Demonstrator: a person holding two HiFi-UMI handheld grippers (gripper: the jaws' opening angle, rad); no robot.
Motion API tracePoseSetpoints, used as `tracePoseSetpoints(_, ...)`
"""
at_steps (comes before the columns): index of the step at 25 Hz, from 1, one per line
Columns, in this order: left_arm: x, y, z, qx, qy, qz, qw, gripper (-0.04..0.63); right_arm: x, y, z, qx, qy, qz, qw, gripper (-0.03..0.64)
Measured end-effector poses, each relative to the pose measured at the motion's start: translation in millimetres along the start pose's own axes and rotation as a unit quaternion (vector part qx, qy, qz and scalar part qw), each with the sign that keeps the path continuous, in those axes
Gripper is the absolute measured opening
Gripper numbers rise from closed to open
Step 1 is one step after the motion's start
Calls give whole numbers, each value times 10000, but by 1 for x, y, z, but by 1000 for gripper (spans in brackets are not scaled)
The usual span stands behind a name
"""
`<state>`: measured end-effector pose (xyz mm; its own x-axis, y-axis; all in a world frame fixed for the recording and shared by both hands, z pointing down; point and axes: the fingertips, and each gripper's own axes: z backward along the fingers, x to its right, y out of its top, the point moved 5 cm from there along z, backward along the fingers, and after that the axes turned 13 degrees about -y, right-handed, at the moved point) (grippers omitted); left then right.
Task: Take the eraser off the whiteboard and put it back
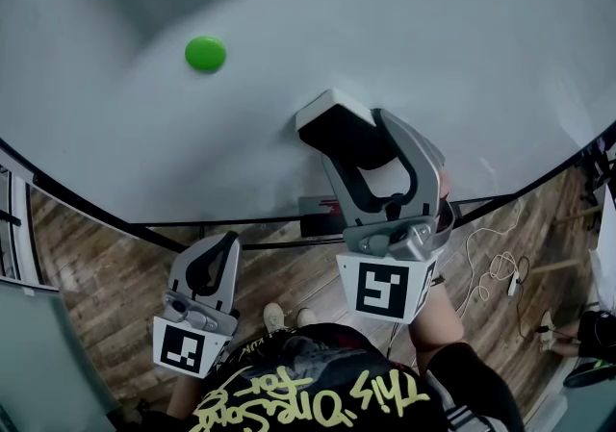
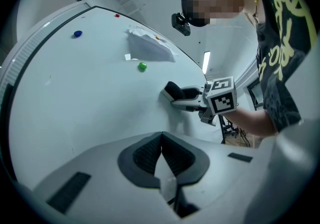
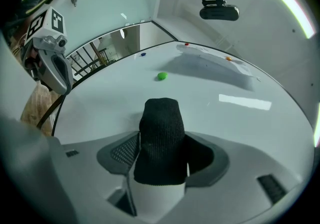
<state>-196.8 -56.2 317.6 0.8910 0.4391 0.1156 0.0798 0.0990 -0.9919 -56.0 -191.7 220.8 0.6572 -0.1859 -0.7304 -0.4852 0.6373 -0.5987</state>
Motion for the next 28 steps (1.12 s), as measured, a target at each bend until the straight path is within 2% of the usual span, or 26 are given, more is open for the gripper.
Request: tracePoseSetpoints(28,9,4,0,14,-64,-87,9999,8,-1,11,32,89,103,-201,9997,263)
